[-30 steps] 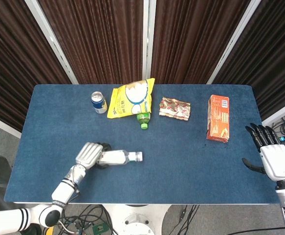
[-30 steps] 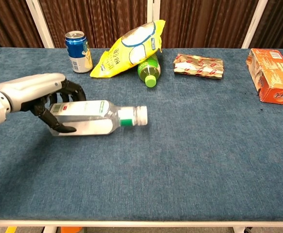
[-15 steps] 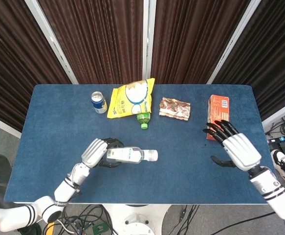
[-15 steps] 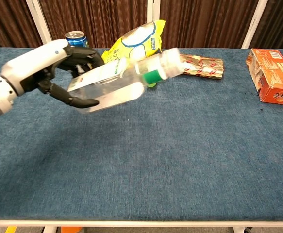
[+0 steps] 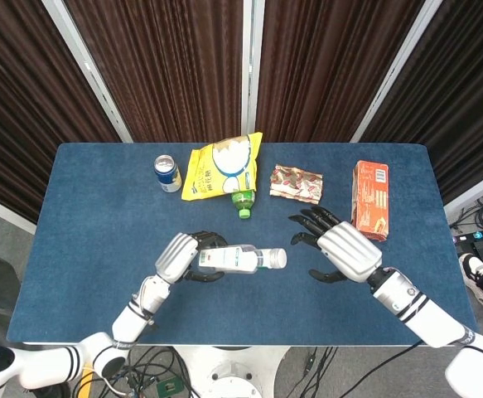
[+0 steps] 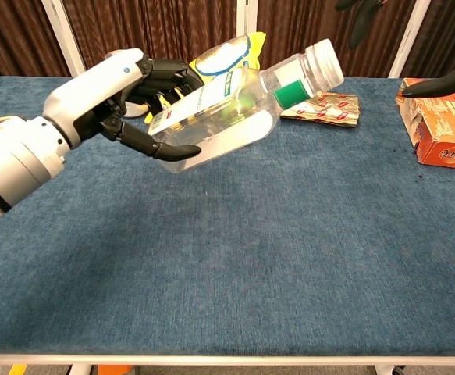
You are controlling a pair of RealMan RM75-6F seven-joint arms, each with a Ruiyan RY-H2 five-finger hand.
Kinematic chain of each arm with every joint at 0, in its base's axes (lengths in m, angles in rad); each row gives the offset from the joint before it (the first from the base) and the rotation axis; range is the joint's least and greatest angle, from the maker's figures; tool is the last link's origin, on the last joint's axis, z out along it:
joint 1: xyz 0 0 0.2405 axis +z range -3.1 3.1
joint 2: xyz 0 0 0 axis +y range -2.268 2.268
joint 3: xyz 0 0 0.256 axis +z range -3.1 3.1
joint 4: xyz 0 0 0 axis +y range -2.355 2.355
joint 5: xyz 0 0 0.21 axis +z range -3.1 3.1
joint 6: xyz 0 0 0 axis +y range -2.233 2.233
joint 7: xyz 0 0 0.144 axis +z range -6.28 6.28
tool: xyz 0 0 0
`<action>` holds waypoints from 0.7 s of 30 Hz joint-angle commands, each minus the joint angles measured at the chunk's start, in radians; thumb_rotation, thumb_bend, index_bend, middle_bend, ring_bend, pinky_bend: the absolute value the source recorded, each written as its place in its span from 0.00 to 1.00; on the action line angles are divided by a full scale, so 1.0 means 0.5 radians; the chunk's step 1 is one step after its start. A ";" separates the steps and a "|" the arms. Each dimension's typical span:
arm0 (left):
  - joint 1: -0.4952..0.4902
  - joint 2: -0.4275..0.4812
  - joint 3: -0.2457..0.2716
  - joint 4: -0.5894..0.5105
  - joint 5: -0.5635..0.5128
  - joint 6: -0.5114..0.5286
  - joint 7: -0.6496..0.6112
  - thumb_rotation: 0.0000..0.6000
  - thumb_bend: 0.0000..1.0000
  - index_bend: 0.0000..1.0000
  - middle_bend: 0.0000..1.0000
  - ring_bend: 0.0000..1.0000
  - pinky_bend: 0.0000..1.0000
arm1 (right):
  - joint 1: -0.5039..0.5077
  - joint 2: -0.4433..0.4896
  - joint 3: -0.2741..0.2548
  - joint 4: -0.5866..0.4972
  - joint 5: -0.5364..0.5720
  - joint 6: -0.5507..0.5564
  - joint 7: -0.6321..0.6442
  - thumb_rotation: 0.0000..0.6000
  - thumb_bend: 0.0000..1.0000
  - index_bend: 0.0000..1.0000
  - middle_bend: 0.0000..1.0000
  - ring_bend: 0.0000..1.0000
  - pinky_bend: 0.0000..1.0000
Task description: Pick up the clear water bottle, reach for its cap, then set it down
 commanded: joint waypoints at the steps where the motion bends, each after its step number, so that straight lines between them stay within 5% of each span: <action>1: -0.004 -0.006 -0.009 -0.020 -0.028 -0.015 0.027 1.00 0.35 0.52 0.54 0.45 0.57 | 0.017 -0.012 0.002 -0.002 0.015 -0.011 0.005 1.00 0.15 0.31 0.06 0.00 0.00; 21: -0.020 0.004 -0.031 -0.042 -0.089 -0.036 0.031 1.00 0.35 0.52 0.54 0.45 0.57 | 0.070 -0.041 -0.026 0.024 0.084 -0.012 -0.030 1.00 0.15 0.29 0.07 0.00 0.00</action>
